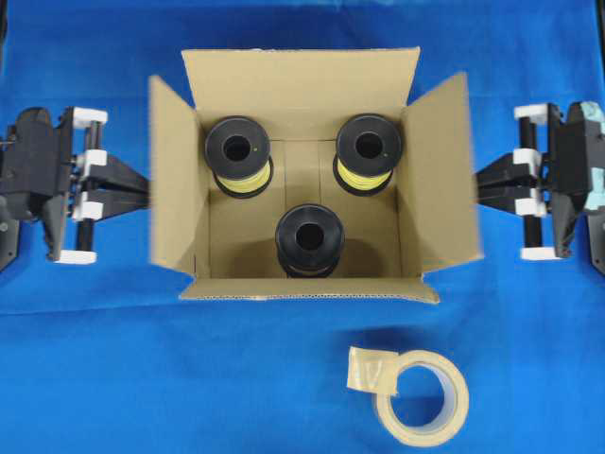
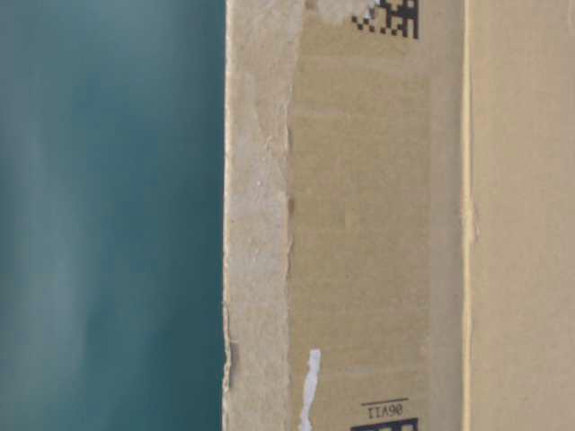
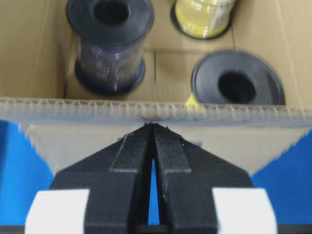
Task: Close the cardboard box.
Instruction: 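Push the left and right side flaps down over the spools with both grippers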
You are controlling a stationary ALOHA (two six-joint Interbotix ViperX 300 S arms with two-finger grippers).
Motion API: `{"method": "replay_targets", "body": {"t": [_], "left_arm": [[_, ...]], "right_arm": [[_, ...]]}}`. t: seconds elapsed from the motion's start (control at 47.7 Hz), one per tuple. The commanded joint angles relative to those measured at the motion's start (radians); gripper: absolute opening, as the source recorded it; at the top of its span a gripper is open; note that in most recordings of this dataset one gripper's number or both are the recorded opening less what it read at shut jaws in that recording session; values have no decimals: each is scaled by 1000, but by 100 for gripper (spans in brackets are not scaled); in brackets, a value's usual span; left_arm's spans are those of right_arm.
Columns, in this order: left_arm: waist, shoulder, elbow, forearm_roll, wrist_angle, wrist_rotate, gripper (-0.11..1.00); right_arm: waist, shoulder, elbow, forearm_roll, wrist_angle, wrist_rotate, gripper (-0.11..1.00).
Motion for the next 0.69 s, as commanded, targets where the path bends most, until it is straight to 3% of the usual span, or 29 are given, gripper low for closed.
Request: {"method": "replay_targets", "body": {"t": [0.0,0.21,0.67], "left_arm": [[3,44,-57,-2,-34,0,0],[6,167,-129,-3,-67,-9,0],[25,411,-232,-3,-74,-14,0]], "right_arm": [[-2,31,-46,-2,-48,-2,0],[-2,149,-81,-2,-158,5,0],[-2,451,-201,2,-221,5,0]]}}
